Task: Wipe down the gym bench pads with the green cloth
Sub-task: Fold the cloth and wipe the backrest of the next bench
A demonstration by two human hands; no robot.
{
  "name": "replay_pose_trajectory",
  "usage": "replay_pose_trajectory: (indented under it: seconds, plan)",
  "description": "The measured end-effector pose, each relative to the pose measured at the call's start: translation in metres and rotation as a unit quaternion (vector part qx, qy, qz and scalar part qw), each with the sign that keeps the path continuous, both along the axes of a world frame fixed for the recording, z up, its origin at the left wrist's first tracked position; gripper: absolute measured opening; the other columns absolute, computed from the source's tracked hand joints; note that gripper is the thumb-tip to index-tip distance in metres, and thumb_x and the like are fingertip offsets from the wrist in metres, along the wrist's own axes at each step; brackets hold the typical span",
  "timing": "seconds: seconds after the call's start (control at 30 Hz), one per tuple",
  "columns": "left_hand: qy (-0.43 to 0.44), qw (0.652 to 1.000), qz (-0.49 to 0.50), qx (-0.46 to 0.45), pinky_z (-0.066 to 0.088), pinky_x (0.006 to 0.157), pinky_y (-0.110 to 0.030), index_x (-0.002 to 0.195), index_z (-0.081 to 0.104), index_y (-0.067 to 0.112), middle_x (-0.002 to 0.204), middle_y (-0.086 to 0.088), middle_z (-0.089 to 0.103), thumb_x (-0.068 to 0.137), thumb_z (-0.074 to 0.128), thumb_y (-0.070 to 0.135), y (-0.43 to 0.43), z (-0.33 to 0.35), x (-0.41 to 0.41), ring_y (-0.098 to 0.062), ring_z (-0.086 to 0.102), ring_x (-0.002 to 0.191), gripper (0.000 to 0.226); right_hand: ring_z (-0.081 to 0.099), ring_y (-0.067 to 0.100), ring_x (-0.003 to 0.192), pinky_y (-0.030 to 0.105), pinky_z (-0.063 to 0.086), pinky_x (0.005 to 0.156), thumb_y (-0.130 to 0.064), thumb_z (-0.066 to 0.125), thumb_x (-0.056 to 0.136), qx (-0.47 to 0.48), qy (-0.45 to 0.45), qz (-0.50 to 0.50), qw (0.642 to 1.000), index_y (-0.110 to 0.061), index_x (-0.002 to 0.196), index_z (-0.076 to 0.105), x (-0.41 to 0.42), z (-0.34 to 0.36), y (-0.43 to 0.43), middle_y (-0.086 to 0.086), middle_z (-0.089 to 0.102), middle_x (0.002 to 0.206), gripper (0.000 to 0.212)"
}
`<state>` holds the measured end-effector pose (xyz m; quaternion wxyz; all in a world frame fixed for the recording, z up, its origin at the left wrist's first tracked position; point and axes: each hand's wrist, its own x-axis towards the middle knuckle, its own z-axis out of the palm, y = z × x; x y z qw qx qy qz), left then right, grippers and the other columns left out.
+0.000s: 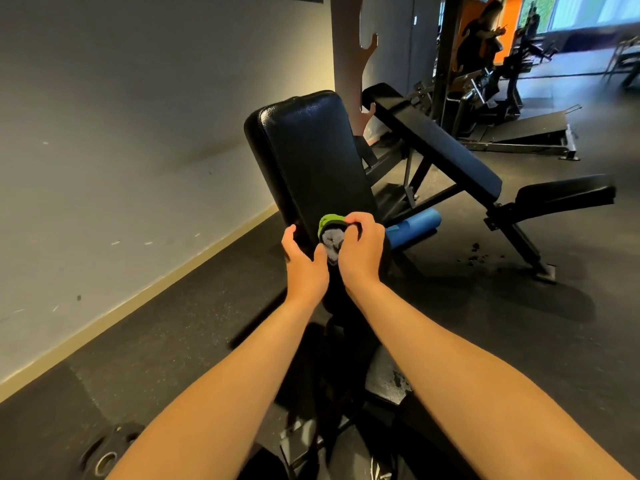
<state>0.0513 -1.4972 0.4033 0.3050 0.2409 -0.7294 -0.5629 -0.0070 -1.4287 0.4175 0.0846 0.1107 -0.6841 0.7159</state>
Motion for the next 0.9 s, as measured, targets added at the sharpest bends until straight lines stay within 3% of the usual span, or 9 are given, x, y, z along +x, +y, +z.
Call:
replay_pose_trajectory:
  seconds: [0.07,0.17,0.33,0.47,0.57,0.63,0.73,0.8,0.9]
  plan:
    - [0.013,1.000,0.011,0.001,0.047,0.104,-0.036,0.152,0.016,0.035,0.150,-0.008,0.038,0.101,0.054,0.013,0.000,-0.002,-0.005,-0.022,0.048,0.129,0.067,0.051,0.003,0.102,0.003,0.045,0.074,-0.018,0.050,0.100,0.028,0.040,0.044,0.998,-0.023,0.109,0.059,0.001,-0.002,-0.007,-0.002,0.045,0.120,0.013]
    - [0.017,1.000,0.018,0.001,0.042,0.112,-0.041,0.150,0.021,0.042,0.156,-0.002,0.034,0.102,0.052,0.013,-0.008,-0.013,-0.007,-0.022,0.042,0.138,0.064,0.045,0.009,0.116,0.018,0.045,0.091,-0.026,0.053,0.099,0.095,0.061,0.116,0.987,-0.034,0.124,0.050,0.000,-0.030,-0.011,-0.004,0.041,0.130,0.026]
    - [0.005,1.000,0.006,-0.005,0.030,0.120,-0.044,0.153,0.022,0.045,0.163,0.007,0.022,0.103,0.046,0.006,-0.007,-0.019,-0.001,-0.017,0.024,0.150,0.068,0.041,0.018,0.125,0.039,0.045,0.105,-0.023,0.048,0.102,0.133,-0.018,0.071,0.988,-0.039,0.131,0.045,0.001,-0.082,0.001,-0.002,0.037,0.135,0.033]
    - [-0.019,1.000,-0.004,0.018,0.034,0.117,-0.051,0.151,0.013,0.053,0.164,0.005,0.021,0.105,0.047,0.012,-0.002,-0.020,0.001,-0.025,0.031,0.148,0.071,0.046,0.022,0.121,0.045,0.048,0.104,-0.025,0.050,0.101,0.139,-0.074,0.069,0.985,-0.043,0.125,0.045,0.003,-0.101,0.014,-0.003,0.038,0.127,0.031]
    - [-0.025,0.999,-0.007,0.021,0.033,0.115,-0.042,0.154,0.011,0.046,0.165,-0.001,0.023,0.106,0.045,0.015,-0.003,-0.023,0.002,-0.023,0.029,0.148,0.067,0.050,0.016,0.116,0.040,0.051,0.101,-0.022,0.053,0.099,0.098,-0.029,0.075,0.992,-0.040,0.121,0.047,0.004,-0.076,0.012,-0.003,0.040,0.126,0.029]
    - [-0.017,1.000,-0.013,0.018,0.037,0.112,-0.039,0.155,0.012,0.043,0.162,-0.003,0.028,0.106,0.047,0.016,-0.005,-0.024,0.001,-0.022,0.034,0.146,0.065,0.051,0.011,0.112,0.027,0.050,0.097,-0.017,0.054,0.098,0.074,0.039,0.089,0.993,-0.039,0.120,0.047,0.006,-0.050,0.002,-0.004,0.042,0.126,0.031]
    - [-0.013,1.000,-0.008,0.013,0.049,0.091,-0.024,0.152,0.015,0.041,0.147,-0.002,0.047,0.106,0.050,0.025,-0.012,-0.025,0.000,-0.015,0.053,0.123,0.060,0.045,0.007,0.115,0.009,0.040,0.086,-0.013,0.056,0.098,0.116,0.142,0.099,0.978,-0.034,0.116,0.052,0.008,-0.026,-0.017,-0.005,0.043,0.126,0.029]
    - [-0.022,1.000,-0.004,0.004,0.053,0.089,-0.029,0.150,0.016,0.041,0.139,-0.004,0.051,0.106,0.049,0.025,-0.017,-0.024,0.000,-0.014,0.056,0.115,0.058,0.044,0.009,0.117,0.007,0.037,0.085,-0.012,0.056,0.098,0.135,0.162,0.096,0.973,-0.029,0.114,0.056,0.004,-0.028,-0.022,-0.006,0.043,0.125,0.023]
    - [-0.016,1.000,-0.003,-0.003,0.050,0.097,-0.034,0.147,0.017,0.042,0.141,-0.005,0.051,0.102,0.055,0.024,-0.019,-0.023,-0.002,-0.018,0.056,0.121,0.062,0.044,0.009,0.115,0.008,0.037,0.085,-0.013,0.053,0.099,0.138,0.144,0.084,0.976,-0.030,0.112,0.055,-0.010,-0.035,-0.016,-0.006,0.041,0.124,0.021]
